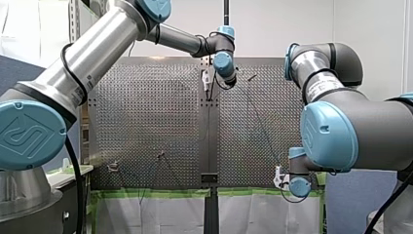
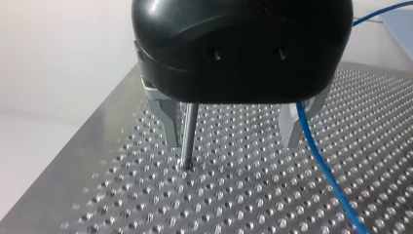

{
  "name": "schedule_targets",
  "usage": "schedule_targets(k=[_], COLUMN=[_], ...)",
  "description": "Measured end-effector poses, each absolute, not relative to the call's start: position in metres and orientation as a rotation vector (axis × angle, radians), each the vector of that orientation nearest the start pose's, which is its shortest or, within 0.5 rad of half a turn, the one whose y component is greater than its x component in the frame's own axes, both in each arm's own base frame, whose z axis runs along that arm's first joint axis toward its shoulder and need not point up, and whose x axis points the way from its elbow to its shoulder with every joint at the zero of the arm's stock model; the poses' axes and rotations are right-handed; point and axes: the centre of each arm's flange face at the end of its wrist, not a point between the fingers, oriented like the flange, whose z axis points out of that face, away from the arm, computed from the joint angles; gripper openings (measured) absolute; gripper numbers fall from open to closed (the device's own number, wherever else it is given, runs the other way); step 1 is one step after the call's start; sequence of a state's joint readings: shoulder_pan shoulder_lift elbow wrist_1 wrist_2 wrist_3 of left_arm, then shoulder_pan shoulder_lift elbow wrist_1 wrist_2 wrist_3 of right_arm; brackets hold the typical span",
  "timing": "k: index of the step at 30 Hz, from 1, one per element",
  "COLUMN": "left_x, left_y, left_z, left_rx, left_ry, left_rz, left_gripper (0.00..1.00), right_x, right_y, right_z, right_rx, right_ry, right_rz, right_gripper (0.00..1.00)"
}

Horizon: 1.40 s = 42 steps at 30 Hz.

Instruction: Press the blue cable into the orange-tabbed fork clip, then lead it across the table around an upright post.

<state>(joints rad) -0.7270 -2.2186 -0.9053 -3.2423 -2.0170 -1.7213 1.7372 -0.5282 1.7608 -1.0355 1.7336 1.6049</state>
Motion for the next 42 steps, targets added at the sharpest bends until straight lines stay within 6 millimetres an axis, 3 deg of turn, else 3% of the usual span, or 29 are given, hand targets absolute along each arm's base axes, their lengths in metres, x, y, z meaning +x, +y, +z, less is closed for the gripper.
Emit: schedule_targets(k=[17, 29, 42], left_x=[0.483, 0.473, 0.472], left_y=[-0.566, -0.573, -0.567], left_z=[0.421, 0.418, 0.418], left_rx=[0.244, 0.331, 0.308], left_ry=[1.608, 1.642, 1.666], left_rz=[-0.363, -0.441, -0.371], left_gripper=[1.0, 1.0, 1.0], right_x=[0.211, 0.211, 0.212], right_y=[-0.547, -0.547, -0.548], right_z=[-0.11, -0.11, -0.11], right_rx=[1.359, 1.359, 1.363], right_ry=[-1.349, -1.35, -1.347], right_rz=[1.104, 1.104, 1.111], right_gripper=[0.0, 0.0, 0.0])
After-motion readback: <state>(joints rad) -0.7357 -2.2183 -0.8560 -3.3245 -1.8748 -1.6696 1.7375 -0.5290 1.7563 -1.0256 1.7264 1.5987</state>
